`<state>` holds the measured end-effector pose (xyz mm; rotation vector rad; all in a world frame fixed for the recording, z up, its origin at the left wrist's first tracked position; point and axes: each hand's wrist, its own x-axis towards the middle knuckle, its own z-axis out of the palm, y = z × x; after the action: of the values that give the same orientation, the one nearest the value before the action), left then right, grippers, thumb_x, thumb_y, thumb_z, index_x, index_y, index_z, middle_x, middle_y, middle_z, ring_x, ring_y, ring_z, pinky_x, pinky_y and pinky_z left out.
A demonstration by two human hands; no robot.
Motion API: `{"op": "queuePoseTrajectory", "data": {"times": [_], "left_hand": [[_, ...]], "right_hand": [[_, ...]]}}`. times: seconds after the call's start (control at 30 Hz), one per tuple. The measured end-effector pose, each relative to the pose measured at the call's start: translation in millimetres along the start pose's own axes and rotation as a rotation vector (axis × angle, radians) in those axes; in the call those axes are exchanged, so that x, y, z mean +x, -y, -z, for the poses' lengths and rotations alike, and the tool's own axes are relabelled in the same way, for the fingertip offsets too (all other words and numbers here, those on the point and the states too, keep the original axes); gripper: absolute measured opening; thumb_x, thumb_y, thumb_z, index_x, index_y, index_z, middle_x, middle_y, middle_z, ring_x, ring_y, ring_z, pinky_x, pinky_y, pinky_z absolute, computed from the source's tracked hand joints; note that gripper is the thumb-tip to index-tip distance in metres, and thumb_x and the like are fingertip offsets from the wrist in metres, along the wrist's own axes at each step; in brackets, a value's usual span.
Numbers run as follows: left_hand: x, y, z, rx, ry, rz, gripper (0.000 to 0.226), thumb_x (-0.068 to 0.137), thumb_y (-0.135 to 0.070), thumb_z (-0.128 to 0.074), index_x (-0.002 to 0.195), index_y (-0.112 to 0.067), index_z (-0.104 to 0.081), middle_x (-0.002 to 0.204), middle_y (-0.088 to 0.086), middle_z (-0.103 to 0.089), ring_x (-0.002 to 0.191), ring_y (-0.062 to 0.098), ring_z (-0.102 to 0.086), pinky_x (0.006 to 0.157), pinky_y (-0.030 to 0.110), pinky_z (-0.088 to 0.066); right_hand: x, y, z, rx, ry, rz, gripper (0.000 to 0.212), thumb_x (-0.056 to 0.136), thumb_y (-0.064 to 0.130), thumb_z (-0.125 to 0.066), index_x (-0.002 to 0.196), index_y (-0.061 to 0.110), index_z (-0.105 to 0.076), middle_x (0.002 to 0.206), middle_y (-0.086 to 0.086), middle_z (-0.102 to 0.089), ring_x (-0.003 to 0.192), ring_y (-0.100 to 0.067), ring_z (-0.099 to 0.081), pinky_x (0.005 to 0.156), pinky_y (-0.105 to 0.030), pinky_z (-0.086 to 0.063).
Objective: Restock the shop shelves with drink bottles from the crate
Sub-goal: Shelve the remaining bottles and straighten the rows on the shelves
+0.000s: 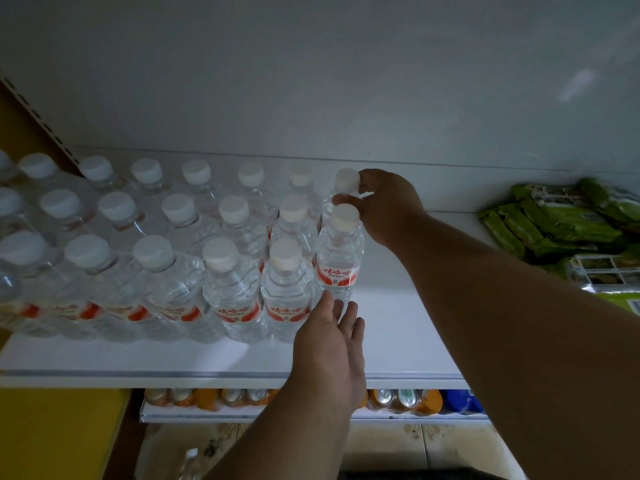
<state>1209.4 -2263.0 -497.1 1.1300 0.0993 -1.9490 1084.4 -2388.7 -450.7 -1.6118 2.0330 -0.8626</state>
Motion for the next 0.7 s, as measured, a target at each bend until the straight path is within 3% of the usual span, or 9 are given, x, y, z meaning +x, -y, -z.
{"op": "queuePoseTrajectory", "data": {"times": [0.13, 0.4, 0.47, 0.53, 0.63, 0.7], "left_hand": [[-1.2, 0.6, -0.1, 0.031, 0.015, -0.015, 0.026, 0.106, -0.046, -0.044, 0.121, -0.026, -0.049, 0.158, 0.006, -0.043, 0.146, 0.029, -0.041, 0.119, 0.046, -0.031], [-7.5, 2.6, 1.0, 0.067, 0.021, -0.033, 0.018, 0.106, -0.042, -0.048, 0.107, -0.026, -0.056, 0.151, 0.007, -0.051, 0.144, 0.029, -0.045, 0.118, 0.046, -0.034], [-12.0, 3.8, 3.9, 0.103, 0.039, -0.096, 0.02, 0.106, -0.034, -0.051, 0.121, -0.024, -0.059, 0.148, 0.009, -0.055, 0.14, 0.028, -0.049, 0.115, 0.044, -0.038], [-19.0, 6.6, 10.3, 0.125, 0.066, -0.167, 0.037, 0.104, -0.025, -0.052, 0.137, -0.008, -0.055, 0.148, 0.014, -0.055, 0.134, 0.024, -0.056, 0.11, 0.038, -0.045], [-41.5, 10.5, 25.8, 0.237, 0.074, -0.228, 0.025, 0.104, -0.025, -0.053, 0.121, -0.015, -0.067, 0.129, 0.002, -0.07, 0.11, 0.01, -0.07, 0.096, 0.03, -0.049], [-60.9, 14.8, 42.5, 0.314, 0.012, -0.323, 0.018, 0.104, -0.023, -0.054, 0.109, -0.02, -0.071, 0.11, -0.004, -0.078, 0.101, 0.008, -0.074, 0.093, 0.028, -0.049]], "right_hand": [[-1.0, -0.1, -1.0, -0.014, -0.002, -0.001, 0.049, 0.084, 0.047, -0.077, 0.119, 0.016, -0.065, 0.118, 0.001, -0.068, 0.101, -0.017, -0.061, 0.084, -0.028, -0.043], [-8.8, -3.9, 0.6, 0.003, 0.022, -0.057, 0.056, 0.086, 0.053, -0.072, 0.126, 0.017, -0.058, 0.125, 0.0, -0.065, 0.098, -0.013, -0.052, 0.078, -0.028, -0.039], [-23.3, -6.1, 2.9, 0.033, -0.004, -0.086, 0.051, 0.091, 0.052, -0.067, 0.127, 0.016, -0.058, 0.123, 0.0, -0.065, 0.097, -0.011, -0.053, 0.078, -0.025, -0.038], [-50.0, -7.6, 6.8, 0.054, -0.086, -0.115, 0.038, 0.095, 0.046, -0.063, 0.12, 0.018, -0.061, 0.11, 0.004, -0.066, 0.091, -0.008, -0.054, 0.077, -0.021, -0.036], [-117.8, -4.8, 9.3, 0.168, -0.223, -0.144, 0.01, 0.096, 0.035, -0.062, 0.096, 0.025, -0.059, 0.086, 0.015, -0.061, 0.074, 0.002, -0.056, 0.061, -0.006, -0.034], [-175.9, -0.7, 3.6, 0.262, -0.218, -0.178, 0.011, 0.096, 0.031, -0.062, 0.087, 0.032, -0.055, 0.083, 0.018, -0.062, 0.077, 0.011, -0.058, 0.061, 0.0, -0.037]]}}
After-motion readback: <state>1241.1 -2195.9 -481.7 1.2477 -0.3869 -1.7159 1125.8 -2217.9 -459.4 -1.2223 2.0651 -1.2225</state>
